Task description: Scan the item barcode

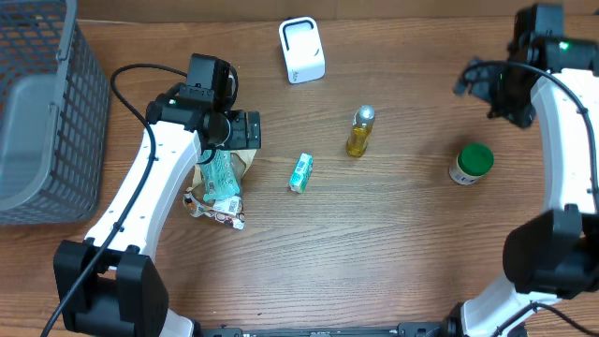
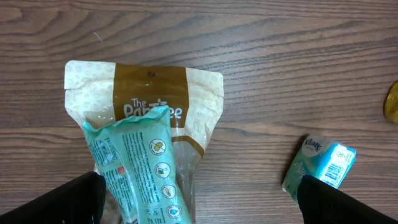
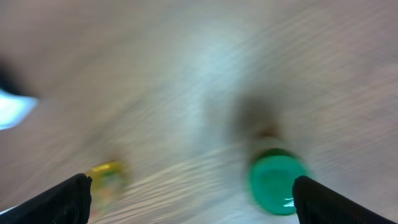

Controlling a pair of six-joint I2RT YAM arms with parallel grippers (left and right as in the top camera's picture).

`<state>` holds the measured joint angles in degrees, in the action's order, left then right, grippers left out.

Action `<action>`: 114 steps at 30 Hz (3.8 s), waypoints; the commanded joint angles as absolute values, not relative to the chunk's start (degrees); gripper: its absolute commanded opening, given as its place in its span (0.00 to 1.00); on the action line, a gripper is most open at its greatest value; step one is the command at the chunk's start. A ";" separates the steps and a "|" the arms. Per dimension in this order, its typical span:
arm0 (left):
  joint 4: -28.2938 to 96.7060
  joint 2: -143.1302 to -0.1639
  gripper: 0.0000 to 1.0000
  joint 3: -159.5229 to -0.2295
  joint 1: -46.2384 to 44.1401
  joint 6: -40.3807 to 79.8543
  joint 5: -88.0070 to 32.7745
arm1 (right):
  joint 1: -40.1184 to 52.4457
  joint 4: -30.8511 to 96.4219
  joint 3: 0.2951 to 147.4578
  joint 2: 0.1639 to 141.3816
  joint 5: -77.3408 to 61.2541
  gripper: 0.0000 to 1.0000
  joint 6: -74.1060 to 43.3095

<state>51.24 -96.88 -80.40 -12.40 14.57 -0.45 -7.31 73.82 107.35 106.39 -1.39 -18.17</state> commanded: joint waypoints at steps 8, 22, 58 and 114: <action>51.13 -96.99 1.00 -81.49 -12.78 13.72 -0.67 | 3.70 70.39 107.20 104.71 -13.39 0.98 -18.02; 51.16 -96.99 1.00 -81.49 -12.78 13.72 -0.67 | 17.26 62.15 100.92 108.38 0.40 1.00 -22.76; 51.13 -96.99 1.00 -81.49 -12.78 13.72 -0.67 | 19.11 62.13 98.56 114.56 0.40 0.38 -22.74; 51.13 -96.99 1.00 -81.49 -12.78 13.72 -0.67 | 23.46 79.81 98.59 105.91 0.21 0.19 -15.99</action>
<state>51.27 -96.88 -80.40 -12.40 14.57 -0.45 23.62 79.24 98.54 108.16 0.14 -16.78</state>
